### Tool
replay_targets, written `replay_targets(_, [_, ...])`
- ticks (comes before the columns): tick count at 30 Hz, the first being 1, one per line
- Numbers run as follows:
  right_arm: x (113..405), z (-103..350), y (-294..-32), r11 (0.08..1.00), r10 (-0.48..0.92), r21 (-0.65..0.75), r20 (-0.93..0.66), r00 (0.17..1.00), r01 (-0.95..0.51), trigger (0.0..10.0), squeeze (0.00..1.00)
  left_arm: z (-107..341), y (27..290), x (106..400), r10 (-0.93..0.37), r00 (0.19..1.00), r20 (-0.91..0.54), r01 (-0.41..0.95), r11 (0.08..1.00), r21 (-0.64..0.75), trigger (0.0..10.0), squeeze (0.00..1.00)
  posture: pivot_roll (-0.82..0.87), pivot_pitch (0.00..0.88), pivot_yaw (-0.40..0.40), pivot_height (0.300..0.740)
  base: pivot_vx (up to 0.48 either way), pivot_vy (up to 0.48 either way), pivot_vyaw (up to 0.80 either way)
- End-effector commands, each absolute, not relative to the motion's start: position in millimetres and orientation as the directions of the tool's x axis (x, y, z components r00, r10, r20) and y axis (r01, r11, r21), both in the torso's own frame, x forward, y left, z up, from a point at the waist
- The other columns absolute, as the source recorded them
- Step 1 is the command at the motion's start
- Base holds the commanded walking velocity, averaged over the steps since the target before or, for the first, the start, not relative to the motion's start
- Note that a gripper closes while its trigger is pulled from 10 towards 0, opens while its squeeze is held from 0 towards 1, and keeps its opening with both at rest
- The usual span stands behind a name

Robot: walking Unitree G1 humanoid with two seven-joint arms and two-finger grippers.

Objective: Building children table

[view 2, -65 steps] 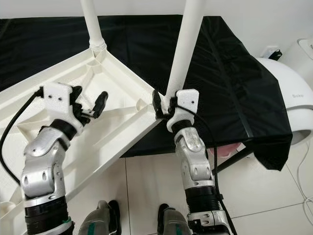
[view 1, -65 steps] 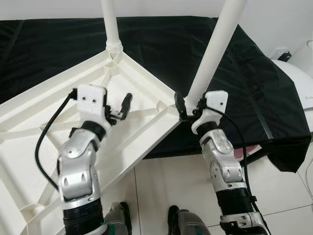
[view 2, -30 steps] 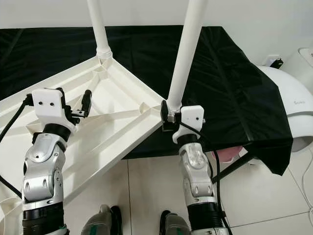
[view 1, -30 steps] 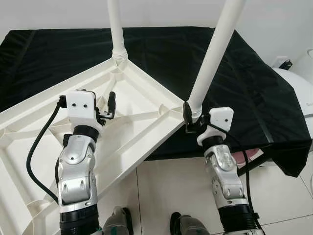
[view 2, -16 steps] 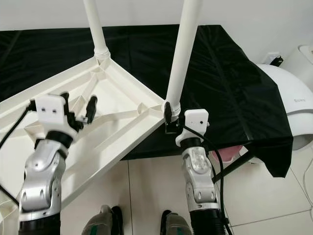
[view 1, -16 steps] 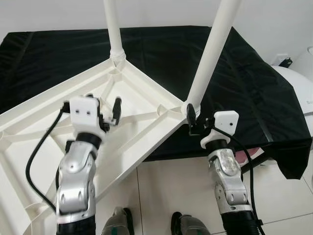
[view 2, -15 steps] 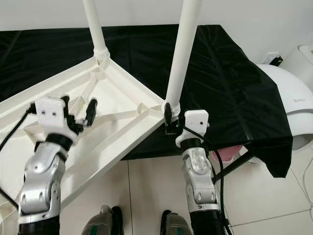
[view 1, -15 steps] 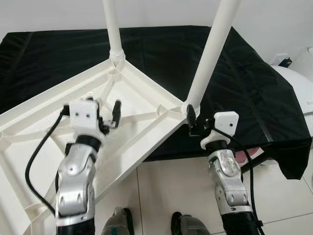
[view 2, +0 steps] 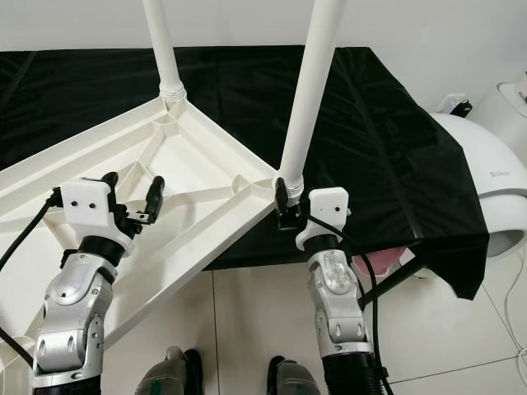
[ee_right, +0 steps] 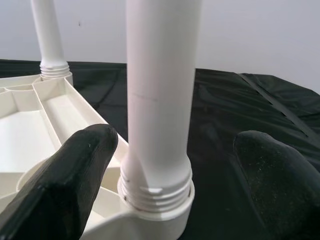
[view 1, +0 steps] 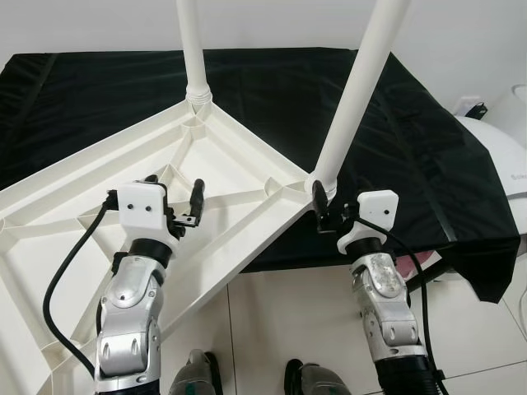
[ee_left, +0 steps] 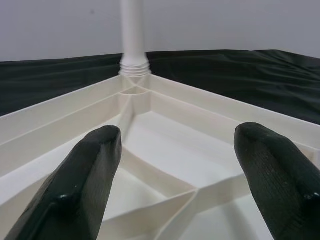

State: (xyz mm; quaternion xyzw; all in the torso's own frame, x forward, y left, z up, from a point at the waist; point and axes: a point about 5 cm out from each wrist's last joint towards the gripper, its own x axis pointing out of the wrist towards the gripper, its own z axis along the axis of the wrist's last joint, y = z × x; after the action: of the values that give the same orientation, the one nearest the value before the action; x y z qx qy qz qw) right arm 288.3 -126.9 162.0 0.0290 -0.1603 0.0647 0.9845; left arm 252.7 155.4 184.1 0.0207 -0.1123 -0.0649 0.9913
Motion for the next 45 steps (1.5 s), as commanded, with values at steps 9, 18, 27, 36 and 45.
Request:
replay_targets(9, [291.3,160.5,-126.6,0.988,0.135,0.035,0.307,0.942,-0.153,10.0,0.00,181.8,142.1,244.9,-0.256,0.943,0.212,0.227,0.962,0.150,10.0,0.00,-0.01,0.144,-0.041,0.740,0.000,0.000,0.00])
replay_targets(18, [292.0,160.6,-130.6,0.990,0.115,0.040,0.311,0.943,-0.134,10.0,0.00,182.5,140.3,246.6,-0.281,0.936,0.210,0.250,0.954,0.164,10.0,0.00,-0.01,0.156,-0.033,0.740,0.000,0.000,0.00])
replay_targets(27, [296.0,163.4,-131.2,0.990,0.123,0.031,0.319,0.940,-0.140,10.0,0.00,182.5,138.4,244.7,-0.286,0.935,0.211,0.251,0.951,0.178,10.0,0.00,-0.01,0.160,-0.036,0.740,0.000,0.000,0.00])
replay_targets(36, [298.1,164.3,-129.4,0.988,0.134,0.029,0.321,0.937,-0.151,10.0,0.00,182.9,139.4,244.4,-0.270,0.938,0.216,0.234,0.956,0.175,10.0,0.00,0.01,0.160,-0.043,0.740,0.000,0.000,0.00])
replay_targets(45, [298.9,163.9,-128.7,0.987,0.144,0.026,0.320,0.937,-0.161,10.0,0.00,183.1,139.6,242.9,-0.261,0.941,0.215,0.227,0.959,0.170,10.0,0.00,0.01,0.165,-0.049,0.740,0.000,0.000,0.00])
